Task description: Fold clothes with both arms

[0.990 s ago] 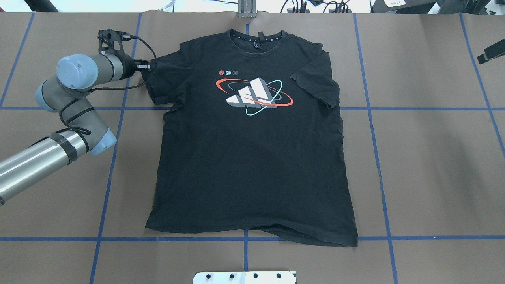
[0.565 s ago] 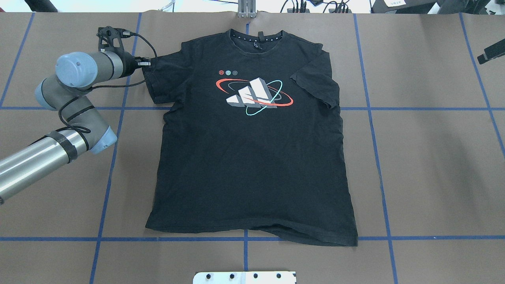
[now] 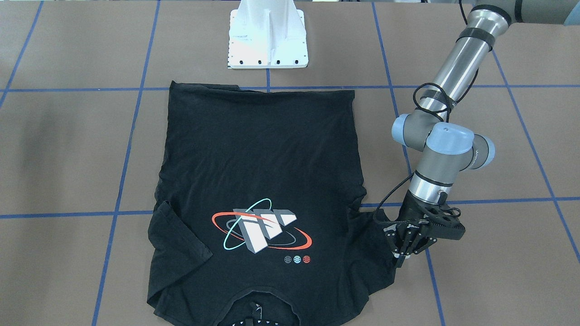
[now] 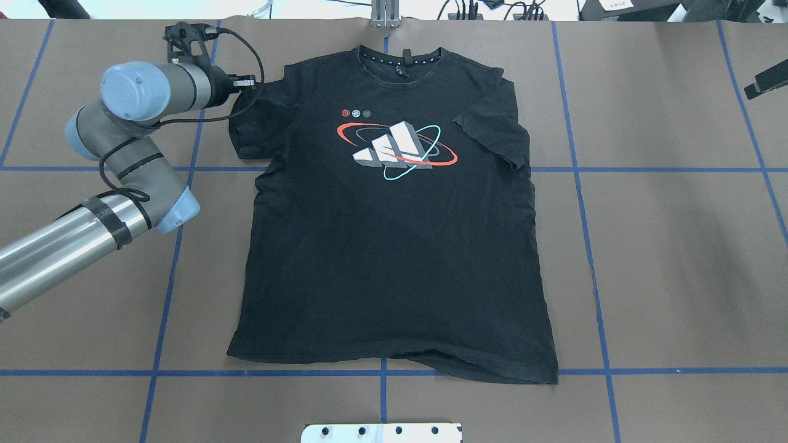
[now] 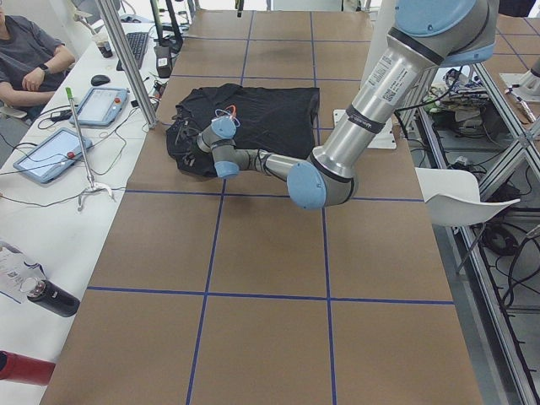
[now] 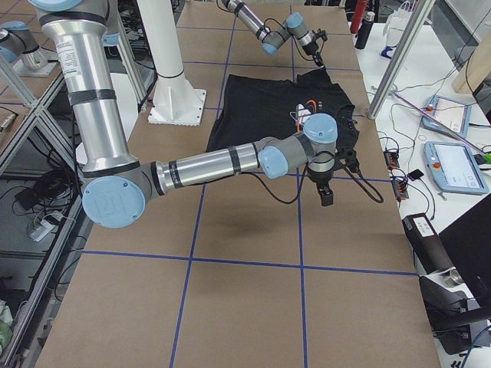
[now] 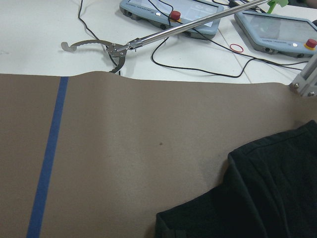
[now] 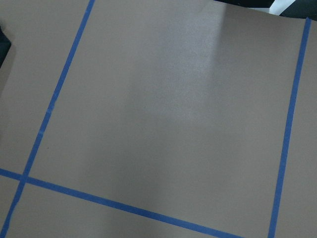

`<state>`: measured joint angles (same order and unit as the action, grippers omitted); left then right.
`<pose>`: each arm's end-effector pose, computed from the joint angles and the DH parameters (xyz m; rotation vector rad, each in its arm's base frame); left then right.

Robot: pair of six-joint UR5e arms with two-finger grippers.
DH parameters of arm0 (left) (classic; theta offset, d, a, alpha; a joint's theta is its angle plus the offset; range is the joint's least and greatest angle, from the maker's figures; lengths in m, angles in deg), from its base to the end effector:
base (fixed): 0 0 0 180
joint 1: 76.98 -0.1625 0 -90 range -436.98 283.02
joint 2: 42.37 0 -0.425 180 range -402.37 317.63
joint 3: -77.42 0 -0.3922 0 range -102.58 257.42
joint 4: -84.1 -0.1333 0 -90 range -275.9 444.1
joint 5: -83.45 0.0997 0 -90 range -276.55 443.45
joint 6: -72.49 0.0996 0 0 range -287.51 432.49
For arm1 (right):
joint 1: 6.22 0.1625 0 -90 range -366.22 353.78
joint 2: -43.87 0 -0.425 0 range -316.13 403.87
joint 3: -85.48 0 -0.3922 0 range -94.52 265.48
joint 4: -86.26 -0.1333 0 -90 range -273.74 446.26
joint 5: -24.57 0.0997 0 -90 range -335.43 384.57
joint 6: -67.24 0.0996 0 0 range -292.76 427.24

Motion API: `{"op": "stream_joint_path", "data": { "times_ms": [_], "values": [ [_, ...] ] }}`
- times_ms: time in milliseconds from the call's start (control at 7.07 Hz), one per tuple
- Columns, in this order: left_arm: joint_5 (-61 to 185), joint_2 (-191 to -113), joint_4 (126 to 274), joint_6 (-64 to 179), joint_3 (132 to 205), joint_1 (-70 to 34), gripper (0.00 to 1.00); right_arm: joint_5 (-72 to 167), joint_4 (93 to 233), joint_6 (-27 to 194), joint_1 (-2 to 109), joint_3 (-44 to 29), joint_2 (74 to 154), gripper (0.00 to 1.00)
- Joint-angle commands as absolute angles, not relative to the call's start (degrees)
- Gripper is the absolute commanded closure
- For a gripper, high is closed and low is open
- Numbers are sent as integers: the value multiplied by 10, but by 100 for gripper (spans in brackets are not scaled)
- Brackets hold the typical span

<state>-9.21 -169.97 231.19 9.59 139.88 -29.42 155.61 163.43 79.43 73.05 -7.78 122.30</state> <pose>0.4286 -0.6594 0.3775 0.6807 0.9604 -0.2879 -0.0427 -0.5899 0.4987 0.3130 -0.7796 -0.1489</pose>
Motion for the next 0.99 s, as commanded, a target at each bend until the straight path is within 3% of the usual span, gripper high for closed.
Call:
{"op": "stream_joint_path", "data": {
  "times_ms": [0,283,848],
  "values": [
    [-89,-1737,2182,23,1451,-316,100,1556,1634,795,730,-78,1223,0],
    [-66,-1782,2127,-28,1446,-349,100,1556,1634,795,730,-77,1223,0],
    [-39,-1855,2116,-61,1354,-363,100,1556,1634,795,730,-76,1223,0]
  ]
}}
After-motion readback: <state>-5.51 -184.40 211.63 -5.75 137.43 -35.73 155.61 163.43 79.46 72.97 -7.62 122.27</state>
